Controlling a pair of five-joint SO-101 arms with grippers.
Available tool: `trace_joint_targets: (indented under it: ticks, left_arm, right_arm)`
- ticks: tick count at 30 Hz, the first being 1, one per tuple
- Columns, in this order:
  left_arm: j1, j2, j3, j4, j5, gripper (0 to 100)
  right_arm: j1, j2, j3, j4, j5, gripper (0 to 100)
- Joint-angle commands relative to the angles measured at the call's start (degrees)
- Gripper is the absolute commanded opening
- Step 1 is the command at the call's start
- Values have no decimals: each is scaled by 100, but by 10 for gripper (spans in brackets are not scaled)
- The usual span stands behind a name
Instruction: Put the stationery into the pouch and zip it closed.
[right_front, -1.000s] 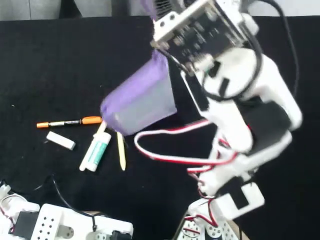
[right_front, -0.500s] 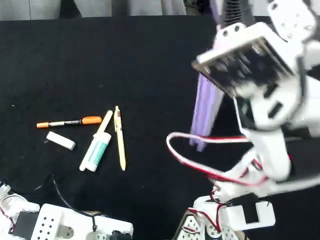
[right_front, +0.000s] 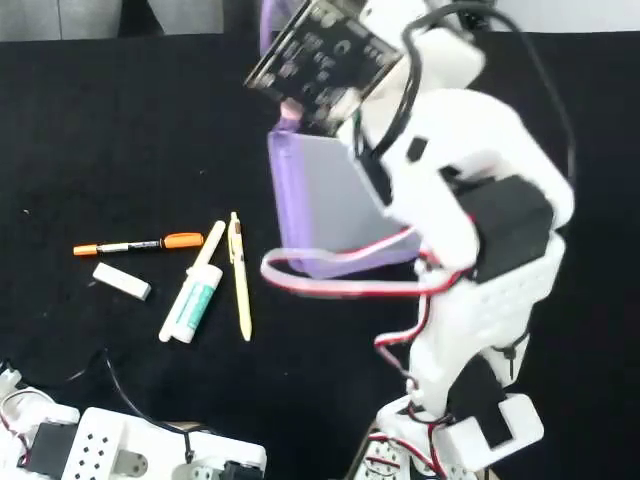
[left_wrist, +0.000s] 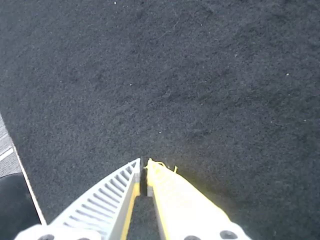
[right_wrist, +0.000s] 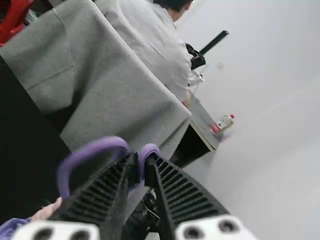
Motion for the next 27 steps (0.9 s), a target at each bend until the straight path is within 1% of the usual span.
trace_joint_targets:
  ticks: [1,5,8,11,13,18,22,25,27]
  left_arm:
    - [-31,9,127,35,-44,33]
    - [-31,9,127,35,-44,33]
    - [-31,9,127,35,-44,33]
    - [-31,9,127,35,-44,33]
    - [-13,9,127,35,-44,33]
    - [-4,9,127,35,-44,33]
    - [-4,9,127,35,-44,33]
    - [-4,9,127,35,-44,33]
    - [-4,9,127,35,-44,33]
  right_arm:
    - [-404,-198,-585,281,-229,11]
    - [-475,-198,-1719,932,-246,11]
    - [-501,-198,-2607,1635,-246,11]
    - [-615,-198,-3231,2435,-246,11]
    - [-598,-198,-3468,2716,-246,11]
    - [-229,-470,-3477,2699,-369,11]
    - [-114,-848,-3371,2708,-369,11]
    - [378,-1341,-2853,2708,-378,11]
    - [712,-1807,-2325,2708,-571,11]
